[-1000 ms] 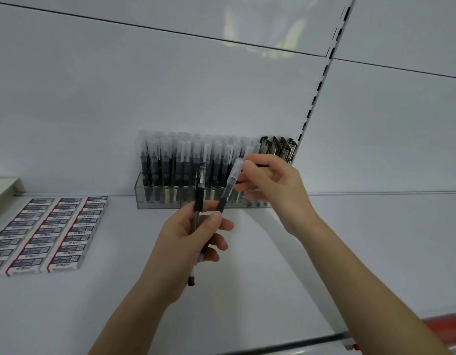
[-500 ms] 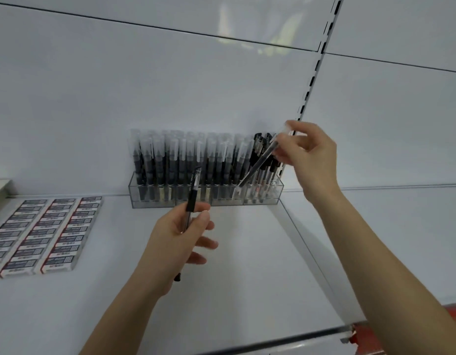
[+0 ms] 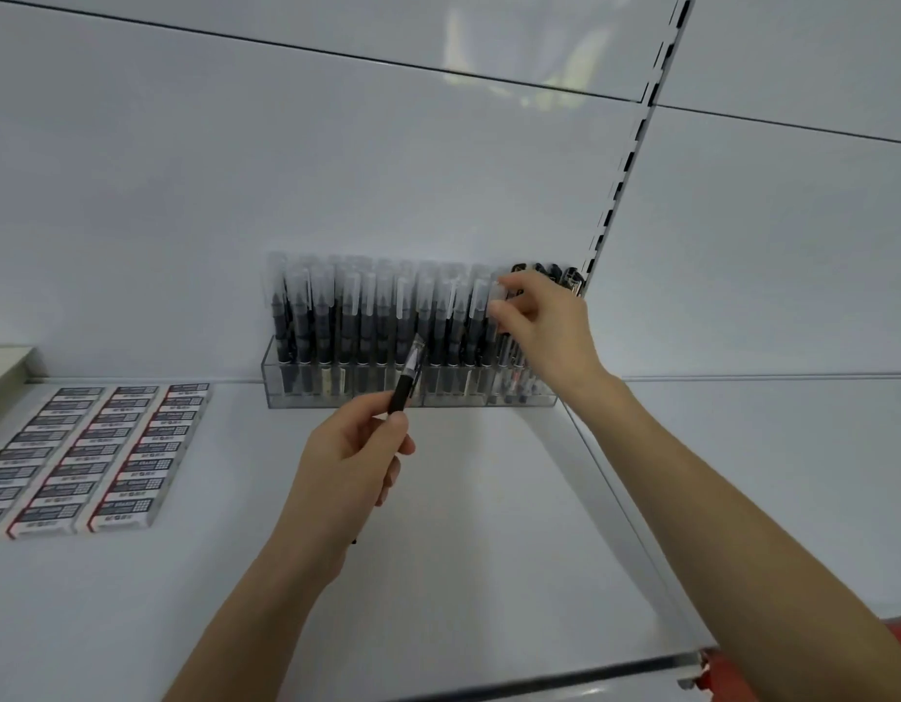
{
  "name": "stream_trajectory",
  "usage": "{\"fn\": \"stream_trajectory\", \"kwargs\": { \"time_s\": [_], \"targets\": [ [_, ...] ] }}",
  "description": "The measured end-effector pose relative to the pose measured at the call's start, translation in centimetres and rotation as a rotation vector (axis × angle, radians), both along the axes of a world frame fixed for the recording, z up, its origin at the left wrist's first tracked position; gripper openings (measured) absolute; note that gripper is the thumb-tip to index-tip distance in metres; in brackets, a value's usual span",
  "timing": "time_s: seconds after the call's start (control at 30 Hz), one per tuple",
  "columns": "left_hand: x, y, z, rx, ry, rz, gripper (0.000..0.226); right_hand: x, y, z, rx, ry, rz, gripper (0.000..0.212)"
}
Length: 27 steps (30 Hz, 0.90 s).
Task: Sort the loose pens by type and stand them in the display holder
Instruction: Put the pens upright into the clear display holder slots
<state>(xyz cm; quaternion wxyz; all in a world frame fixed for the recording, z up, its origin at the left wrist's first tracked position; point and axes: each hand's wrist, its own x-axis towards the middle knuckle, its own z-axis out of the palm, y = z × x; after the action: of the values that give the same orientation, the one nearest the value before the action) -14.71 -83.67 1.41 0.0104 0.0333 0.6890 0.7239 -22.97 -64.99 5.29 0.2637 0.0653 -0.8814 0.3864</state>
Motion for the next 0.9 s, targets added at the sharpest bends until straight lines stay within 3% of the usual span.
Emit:
{"fn": "stream_trajectory", "kwargs": {
  "time_s": [0.13, 0.23, 0.3, 0.47, 0.6, 0.67, 0.73, 0.83, 0.9],
  "targets": [
    [0.0, 0.0, 0.0, 0.007, 0.045, 0.004, 0.018, 0.3, -0.1, -0.2, -0.01, -0.006, -0.041, 0.03],
    [0.2, 0.2, 0.2, 0.006, 0.059, 0.003, 0.012, 1.8, 0.0, -0.3, -0.181, 0.022, -0.074, 0.036],
    [0.3, 0.6, 0.3, 0.011, 0.057, -0.012, 0.008, 3.5, 0.0, -0.5, -0.299, 0.051, -0.084, 0.024],
    [0.5, 2.9, 0.9, -0.039, 0.064, -0.121, 0.003, 7.1, 0.0, -0.5, -0.615, -0.245, 0.203, 0.006],
    [0.4, 4.8, 0.7, -0.2, 0.089, -0.192, 0.003, 8.0, 1.0, -0.9, -0.631, -0.263, 0.157, 0.009],
    [0.3, 4.9, 0.1, -0.412, 0.202, -0.18, 0.01, 8.0, 2.2, -0.7, -0.713, -0.22, 0.112, 0.01],
    [0.2, 4.2, -0.9, -0.791, 0.313, -0.201, 0.033, 7.7, 3.7, -0.1, -0.803, -0.128, 0.023, 0.007],
    [0.2, 3.1, -2.7, -1.283, 0.278, -0.283, 0.056, 6.6, 5.9, 0.9, -0.796, 0.055, -0.125, 0.003],
    [0.2, 2.7, -3.6, -1.389, 0.216, -0.311, 0.058, 5.8, 6.8, 1.5, -0.715, 0.154, -0.194, 0.005]
  ]
}}
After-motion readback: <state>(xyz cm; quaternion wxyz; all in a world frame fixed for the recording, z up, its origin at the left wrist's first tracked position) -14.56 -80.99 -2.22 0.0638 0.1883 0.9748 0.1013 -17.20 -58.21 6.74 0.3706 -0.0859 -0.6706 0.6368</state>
